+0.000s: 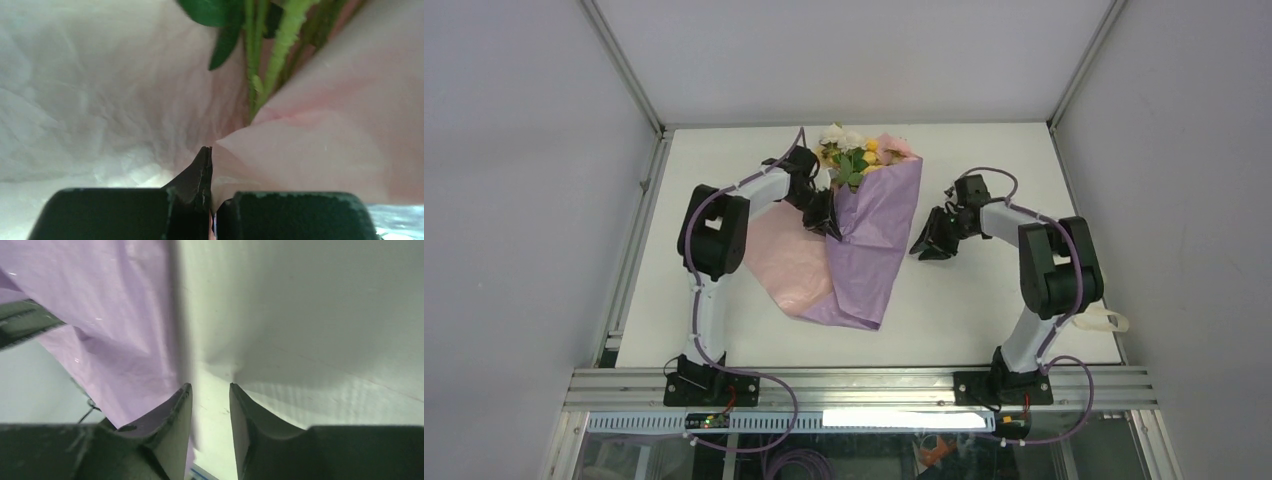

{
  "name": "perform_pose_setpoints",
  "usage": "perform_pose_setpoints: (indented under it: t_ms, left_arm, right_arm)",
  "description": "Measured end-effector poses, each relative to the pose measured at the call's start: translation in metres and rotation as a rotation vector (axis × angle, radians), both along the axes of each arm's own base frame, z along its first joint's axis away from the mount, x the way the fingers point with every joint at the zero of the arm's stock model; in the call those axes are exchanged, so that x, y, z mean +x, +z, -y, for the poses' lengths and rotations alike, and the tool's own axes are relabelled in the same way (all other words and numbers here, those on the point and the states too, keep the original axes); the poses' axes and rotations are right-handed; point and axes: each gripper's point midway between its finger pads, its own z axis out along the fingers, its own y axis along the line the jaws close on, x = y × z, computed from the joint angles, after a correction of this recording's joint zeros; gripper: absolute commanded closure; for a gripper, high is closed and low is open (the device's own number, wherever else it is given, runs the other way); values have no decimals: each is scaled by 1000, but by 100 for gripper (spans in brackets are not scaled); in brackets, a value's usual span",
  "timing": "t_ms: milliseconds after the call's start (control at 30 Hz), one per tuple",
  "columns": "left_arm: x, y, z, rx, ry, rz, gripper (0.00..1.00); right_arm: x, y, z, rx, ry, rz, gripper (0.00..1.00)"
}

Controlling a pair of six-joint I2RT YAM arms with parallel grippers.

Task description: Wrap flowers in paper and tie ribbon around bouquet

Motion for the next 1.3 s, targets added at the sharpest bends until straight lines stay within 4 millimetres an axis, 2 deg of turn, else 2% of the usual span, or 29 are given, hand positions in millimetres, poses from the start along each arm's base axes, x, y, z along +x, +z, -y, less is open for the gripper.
perform_pose_setpoints:
  t_ms: [100,167,233,267,333,400,433,500,567,633,700,733,833,933,1000,1067,1133,1200,1267,1300]
  left_arm:
    - [4,-10,-6,10,24,-16,98]
    - [5,-13,-11,15,41,-23,96]
    - [6,-16,-12,16,54,-27,96]
    - [6,-17,-12,17,58,-28,95]
    - [6,-17,-12,16,61,-27,94]
    - [6,-17,-12,18,64,-28,93]
    - [7,-17,-12,18,66,-28,92]
    - [7,-17,-12,19,69,-30,89]
    - [8,-16,-12,21,77,-30,85]
    - [11,-15,-15,29,92,-22,78]
    - [13,-12,-19,43,105,-7,71]
    - [16,-10,-23,54,116,6,67]
    - [30,5,-41,81,166,62,59]
    - [47,34,-63,111,219,162,53]
    - [54,62,-77,130,248,247,55]
    - [54,94,-79,132,252,317,64]
    - [46,125,-67,106,210,382,73]
    - [32,141,-46,75,145,420,77]
    - [11,145,-19,38,61,413,79]
    - [3,140,-7,26,28,396,80]
  right_arm:
    - [-1,2,14,-108,25,-9,63]
    - [2,16,19,-187,55,46,74]
    - [0,39,6,-191,110,142,85]
    - [-4,57,-10,-159,149,206,90]
    - [-17,93,-57,-30,244,347,99]
    - [-35,112,-102,104,326,418,100]
    - [-46,112,-123,161,362,424,100]
    - [-65,94,-152,227,409,376,100]
    - [-82,63,-163,232,426,293,100]
    - [-102,23,-156,197,418,184,100]
    - [-116,-2,-144,160,402,105,100]
    - [-122,-7,-142,162,401,73,100]
    - [-121,-13,-142,160,401,66,100]
    - [-121,-14,-143,164,411,69,100]
    - [-121,-14,-143,165,416,74,100]
    - [-121,-14,-143,164,418,76,100]
    - [-120,-14,-143,162,423,79,100]
    - [-120,-14,-143,160,428,80,100]
    - [-119,-14,-144,157,432,81,100]
    - [-119,-14,-144,156,436,83,100]
